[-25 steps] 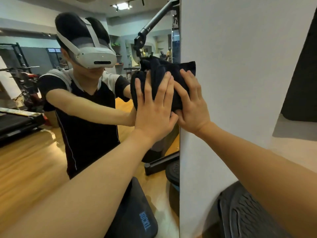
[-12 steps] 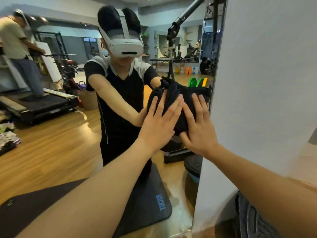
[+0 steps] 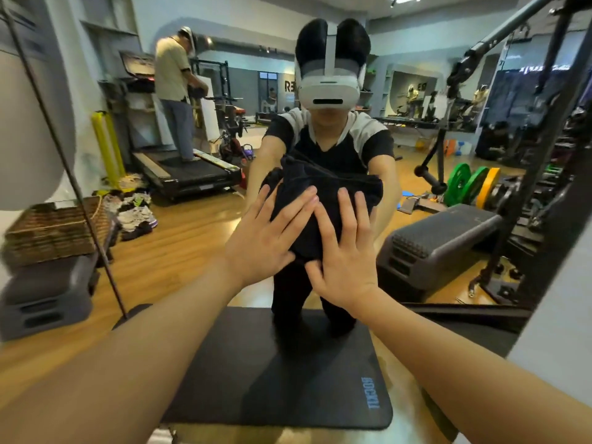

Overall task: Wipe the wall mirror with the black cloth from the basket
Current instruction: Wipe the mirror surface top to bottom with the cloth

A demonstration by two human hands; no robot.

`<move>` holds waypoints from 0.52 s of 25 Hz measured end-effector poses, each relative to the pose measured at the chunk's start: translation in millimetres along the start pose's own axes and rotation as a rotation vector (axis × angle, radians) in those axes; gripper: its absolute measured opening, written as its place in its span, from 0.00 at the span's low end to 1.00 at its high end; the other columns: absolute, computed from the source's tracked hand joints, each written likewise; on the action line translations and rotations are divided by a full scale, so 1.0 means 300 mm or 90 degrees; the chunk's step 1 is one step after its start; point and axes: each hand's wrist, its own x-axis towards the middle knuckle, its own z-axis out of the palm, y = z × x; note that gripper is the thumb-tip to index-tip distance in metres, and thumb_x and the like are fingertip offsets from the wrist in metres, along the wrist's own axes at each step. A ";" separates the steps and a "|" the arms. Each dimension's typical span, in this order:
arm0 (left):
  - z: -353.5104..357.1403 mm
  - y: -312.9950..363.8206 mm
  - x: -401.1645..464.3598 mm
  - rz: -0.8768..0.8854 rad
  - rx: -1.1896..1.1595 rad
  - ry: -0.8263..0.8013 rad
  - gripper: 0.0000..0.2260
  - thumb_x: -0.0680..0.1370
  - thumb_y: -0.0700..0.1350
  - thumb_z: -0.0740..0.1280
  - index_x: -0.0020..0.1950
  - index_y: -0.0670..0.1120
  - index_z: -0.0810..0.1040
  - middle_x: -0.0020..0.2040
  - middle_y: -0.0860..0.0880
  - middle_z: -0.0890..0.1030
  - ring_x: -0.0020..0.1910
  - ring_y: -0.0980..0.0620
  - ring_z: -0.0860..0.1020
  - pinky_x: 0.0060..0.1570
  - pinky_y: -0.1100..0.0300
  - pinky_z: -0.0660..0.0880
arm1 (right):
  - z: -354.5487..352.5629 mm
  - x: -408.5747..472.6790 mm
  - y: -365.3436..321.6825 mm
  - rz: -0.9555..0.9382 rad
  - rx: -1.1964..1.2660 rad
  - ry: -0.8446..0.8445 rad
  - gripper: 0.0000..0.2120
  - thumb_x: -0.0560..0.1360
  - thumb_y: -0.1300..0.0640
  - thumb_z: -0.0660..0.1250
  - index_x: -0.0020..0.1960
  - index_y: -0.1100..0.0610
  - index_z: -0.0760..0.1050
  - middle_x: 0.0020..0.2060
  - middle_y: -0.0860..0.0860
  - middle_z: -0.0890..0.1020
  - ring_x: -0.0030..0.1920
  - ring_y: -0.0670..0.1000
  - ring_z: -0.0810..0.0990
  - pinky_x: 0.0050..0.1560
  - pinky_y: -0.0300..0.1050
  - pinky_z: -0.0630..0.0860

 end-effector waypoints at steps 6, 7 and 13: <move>-0.052 -0.389 -0.326 -0.026 0.053 -0.057 0.41 0.81 0.56 0.67 0.84 0.42 0.48 0.83 0.42 0.52 0.80 0.32 0.61 0.79 0.33 0.55 | 0.223 0.173 -0.419 -0.031 0.021 0.008 0.43 0.74 0.45 0.64 0.83 0.57 0.53 0.81 0.63 0.50 0.82 0.67 0.46 0.81 0.69 0.39; -0.064 -0.455 -0.386 -0.035 0.060 -0.072 0.41 0.82 0.56 0.67 0.84 0.42 0.47 0.83 0.41 0.51 0.80 0.32 0.62 0.78 0.32 0.57 | 0.257 0.199 -0.488 -0.047 0.020 -0.001 0.43 0.74 0.45 0.64 0.83 0.57 0.52 0.81 0.63 0.49 0.82 0.66 0.44 0.81 0.69 0.38; -0.111 -0.724 -0.683 -0.067 0.091 -0.079 0.36 0.84 0.54 0.62 0.82 0.36 0.51 0.80 0.36 0.55 0.80 0.35 0.59 0.73 0.27 0.63 | 0.425 0.313 -0.842 -0.111 0.020 -0.035 0.43 0.75 0.46 0.64 0.84 0.58 0.52 0.82 0.63 0.49 0.82 0.66 0.45 0.81 0.68 0.37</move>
